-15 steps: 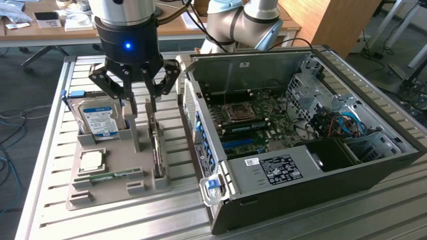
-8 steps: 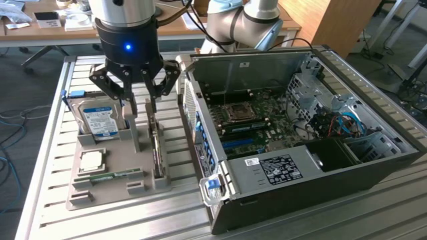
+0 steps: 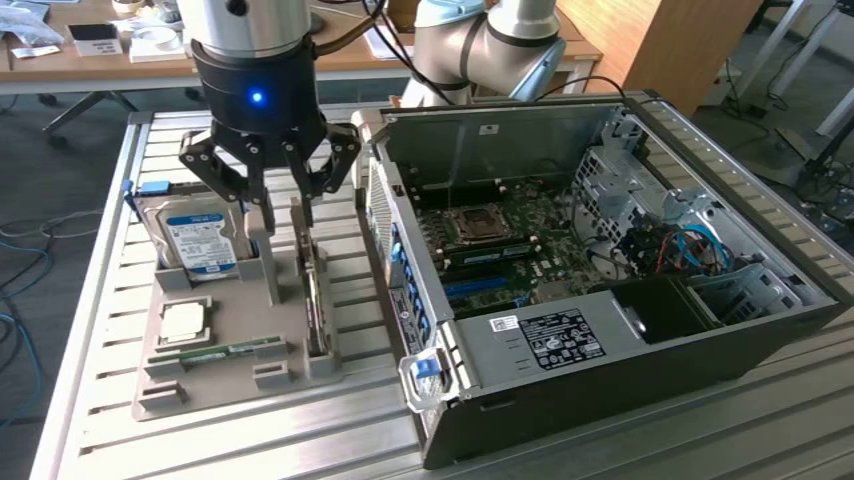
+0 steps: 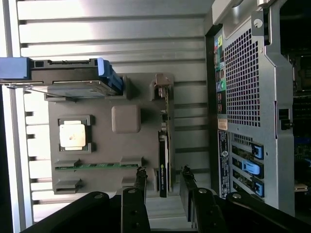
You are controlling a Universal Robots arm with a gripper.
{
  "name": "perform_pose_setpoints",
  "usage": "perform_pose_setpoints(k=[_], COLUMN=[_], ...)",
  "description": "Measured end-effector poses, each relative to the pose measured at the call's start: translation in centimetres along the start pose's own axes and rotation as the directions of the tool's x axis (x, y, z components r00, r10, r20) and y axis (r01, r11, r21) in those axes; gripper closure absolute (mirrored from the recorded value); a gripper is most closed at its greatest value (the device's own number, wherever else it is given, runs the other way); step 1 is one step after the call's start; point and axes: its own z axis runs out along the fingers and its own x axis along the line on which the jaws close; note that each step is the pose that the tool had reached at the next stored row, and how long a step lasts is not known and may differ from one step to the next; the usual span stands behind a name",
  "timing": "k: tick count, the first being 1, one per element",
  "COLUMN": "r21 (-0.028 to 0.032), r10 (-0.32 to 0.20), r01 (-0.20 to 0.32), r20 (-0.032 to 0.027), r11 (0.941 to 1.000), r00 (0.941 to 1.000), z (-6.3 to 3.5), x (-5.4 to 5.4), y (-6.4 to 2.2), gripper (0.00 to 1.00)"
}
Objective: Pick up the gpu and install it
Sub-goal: 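Pick up the gpu and move the gpu toward the slot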
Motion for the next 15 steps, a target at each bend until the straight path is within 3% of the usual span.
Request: perform_pose_setpoints(k=[8,15], r21=[0.0000,0.0000], r10=[0.000,0.000], r01=[0.000,0.000], r20=[0.0000,-0.0001], r11=[1.0000,1.0000], r00=[1.0000,1.0000], z=[0.84,0.90], x=[0.02,0.02], y=[-0.04,-0.04], gripper=[0.58,0.58])
